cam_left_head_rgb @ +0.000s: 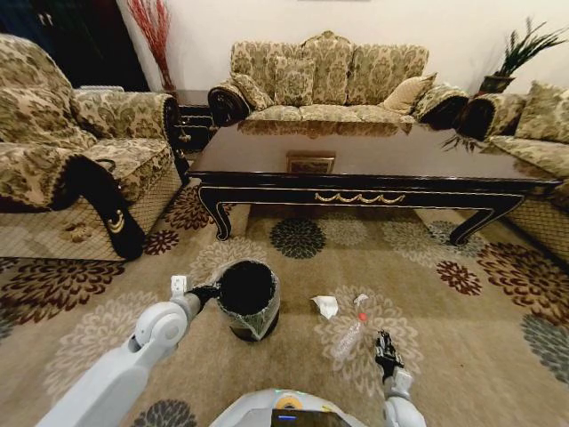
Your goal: Move to the front of the table and pick up the trash from the floor, then place it into the trash bin.
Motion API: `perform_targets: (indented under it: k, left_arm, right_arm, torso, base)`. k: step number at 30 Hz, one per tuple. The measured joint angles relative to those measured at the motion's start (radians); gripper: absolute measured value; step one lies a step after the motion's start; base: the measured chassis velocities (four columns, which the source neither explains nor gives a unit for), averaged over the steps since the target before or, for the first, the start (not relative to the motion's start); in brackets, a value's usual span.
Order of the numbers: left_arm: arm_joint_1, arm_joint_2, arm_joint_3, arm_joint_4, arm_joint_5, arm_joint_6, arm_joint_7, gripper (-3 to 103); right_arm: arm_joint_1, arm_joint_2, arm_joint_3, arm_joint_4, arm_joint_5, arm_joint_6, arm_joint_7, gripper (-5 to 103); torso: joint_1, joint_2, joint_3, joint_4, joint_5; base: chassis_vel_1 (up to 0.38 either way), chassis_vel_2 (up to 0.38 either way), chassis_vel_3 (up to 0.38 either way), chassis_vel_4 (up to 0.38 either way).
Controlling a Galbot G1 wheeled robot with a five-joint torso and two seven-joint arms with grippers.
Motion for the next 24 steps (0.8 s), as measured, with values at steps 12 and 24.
perform_targets:
  k: [12,24]
  left_arm:
    - [-0.101,0.008,0.116,0.009,0.005,0.017,-0.008,3]
    - [-0.43,0.004,0.44,0.071,-0.1,0.018,-0.095,3]
  right_arm:
    - [-0.29,-0.032,0.036,0.465,0.029,0.028,-0.015,31]
    - [-0.447,-0.032,-0.093,0.919,-0.081,-0.009,-0.01,31]
  torso:
    - [0.0,0.0,0.0,-0.0001,-0.0003]
    - [0.0,0.0,0.0,-0.0001,-0.0002]
  base:
    - [0.0,0.0,0.0,0.0]
    - [0.0,0.0,0.0,0.0]
